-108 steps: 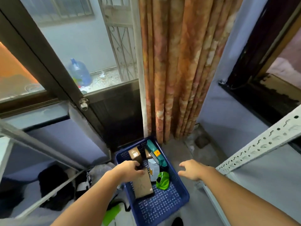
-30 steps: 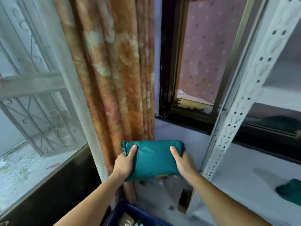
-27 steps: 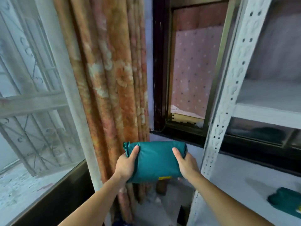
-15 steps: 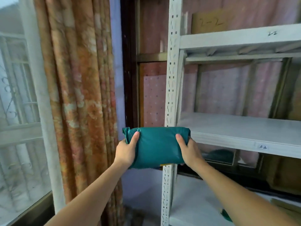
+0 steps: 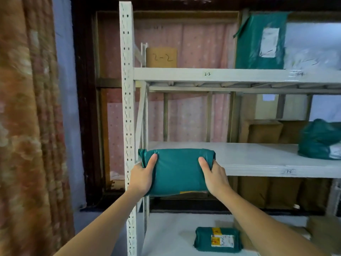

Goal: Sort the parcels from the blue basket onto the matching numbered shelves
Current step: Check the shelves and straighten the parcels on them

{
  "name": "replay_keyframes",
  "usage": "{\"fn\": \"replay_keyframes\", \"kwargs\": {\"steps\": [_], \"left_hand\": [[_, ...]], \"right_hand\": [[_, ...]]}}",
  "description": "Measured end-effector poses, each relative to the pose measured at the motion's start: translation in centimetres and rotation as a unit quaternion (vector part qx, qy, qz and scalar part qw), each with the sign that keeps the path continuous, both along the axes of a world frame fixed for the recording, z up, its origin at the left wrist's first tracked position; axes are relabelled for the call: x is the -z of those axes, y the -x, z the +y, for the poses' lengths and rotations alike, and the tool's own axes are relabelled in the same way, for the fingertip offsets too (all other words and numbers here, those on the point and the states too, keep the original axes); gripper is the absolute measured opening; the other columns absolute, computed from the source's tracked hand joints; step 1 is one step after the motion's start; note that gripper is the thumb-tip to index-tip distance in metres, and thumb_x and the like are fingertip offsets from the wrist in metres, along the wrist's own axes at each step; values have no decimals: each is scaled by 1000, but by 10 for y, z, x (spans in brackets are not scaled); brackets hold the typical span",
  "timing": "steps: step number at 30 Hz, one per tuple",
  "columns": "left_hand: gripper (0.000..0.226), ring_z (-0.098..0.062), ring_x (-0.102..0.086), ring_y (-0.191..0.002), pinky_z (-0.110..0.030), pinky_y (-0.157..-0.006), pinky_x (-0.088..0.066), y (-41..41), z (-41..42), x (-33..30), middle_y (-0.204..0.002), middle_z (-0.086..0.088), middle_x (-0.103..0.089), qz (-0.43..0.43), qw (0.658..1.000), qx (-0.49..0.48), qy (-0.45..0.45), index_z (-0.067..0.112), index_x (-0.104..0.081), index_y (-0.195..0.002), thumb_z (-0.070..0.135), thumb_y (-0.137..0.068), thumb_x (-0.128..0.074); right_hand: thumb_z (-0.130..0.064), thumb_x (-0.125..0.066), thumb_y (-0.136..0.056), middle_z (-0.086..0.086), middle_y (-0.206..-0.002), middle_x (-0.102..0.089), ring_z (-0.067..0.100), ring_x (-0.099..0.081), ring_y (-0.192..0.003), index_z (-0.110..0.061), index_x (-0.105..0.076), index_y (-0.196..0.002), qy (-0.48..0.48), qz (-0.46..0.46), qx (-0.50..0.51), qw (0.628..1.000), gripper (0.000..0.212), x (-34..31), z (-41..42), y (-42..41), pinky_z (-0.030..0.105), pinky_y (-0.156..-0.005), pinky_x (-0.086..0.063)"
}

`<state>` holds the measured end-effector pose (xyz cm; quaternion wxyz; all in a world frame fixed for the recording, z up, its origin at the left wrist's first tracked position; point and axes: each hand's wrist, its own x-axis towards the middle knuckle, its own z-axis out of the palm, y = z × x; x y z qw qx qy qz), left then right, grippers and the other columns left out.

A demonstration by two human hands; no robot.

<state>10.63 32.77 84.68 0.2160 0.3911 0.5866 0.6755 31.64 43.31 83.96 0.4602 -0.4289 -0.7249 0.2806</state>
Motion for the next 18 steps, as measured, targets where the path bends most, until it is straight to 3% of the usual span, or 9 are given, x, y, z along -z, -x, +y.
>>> {"fn": "replay_keyframes", "kwargs": {"steps": [3, 7, 10, 13, 14, 16, 18], "left_hand": [[36, -16, -70, -81, -24, -62, -52, -19, 8, -10, -89, 1, -73, 17, 999, 29, -3, 22, -66, -94, 57, -95, -58], [45, -20, -74, -91, -38, -85, -60, -30, 24, -12, -99, 0, -77, 35, 996, 82, 3, 24, -71, -103, 65, -88, -62], [37, -16, -75, -93, -28, -77, -60, -31, 26, -13, -106, 1, -77, 29, 986, 162, 12, 21, -67, -114, 48, -90, -72], [64, -22, -74, -103, -35, -83, -61, -26, 28, -11, -116, -5, -76, 25, 965, 261, 23, 12, -62, -126, 27, -72, -92], [63, -23, -73, -105, -37, -85, -61, -27, 28, -10, -115, -4, -76, 37, 961, 273, 21, 9, -60, -127, 15, -72, -92], [52, -16, -73, -105, -32, -87, -61, -32, 28, -9, -108, 7, -77, 102, 957, 273, -14, 8, -61, -122, -7, -77, -83], [60, -5, -63, -118, -27, -103, -52, -37, 28, -8, -120, 19, -69, 261, 938, 217, -72, 22, -58, -121, -3, -74, -86]], "right_hand": [[-62, -38, -99, 3, -113, -63, 17, -61, -98, -25, -53, -123, 4, 10, 12, 1000, 47, -7, -2, -24, 35, -84, -53], [-64, -36, -98, 1, -117, -61, 13, -61, -99, -30, -47, -123, 17, 15, 23, 999, 44, -18, -4, -47, 33, -85, -53], [-67, -35, -97, 0, -128, -59, 17, -60, -109, -28, -42, -140, 42, 25, 28, 998, 58, -22, -4, -62, 38, -96, -52], [-69, -36, -95, -1, -143, -52, 20, -55, -124, -34, -33, -150, 128, 102, -31, 986, 66, -26, -8, -78, 44, -110, -45], [-73, -35, -91, -2, -145, -50, 22, -52, -129, -35, -32, -151, 177, 143, -60, 972, 71, -26, -9, -84, 46, -111, -43], [-83, -31, -81, -2, -144, -49, 25, -48, -133, -38, -37, -149, 261, 209, -121, 935, 82, -26, -10, -98, 50, -107, -40], [-88, -33, -76, 4, -140, -55, 32, -53, -127, -38, -47, -142, 311, 296, -185, 884, 84, -25, -8, -110, 55, -103, -42]]}}
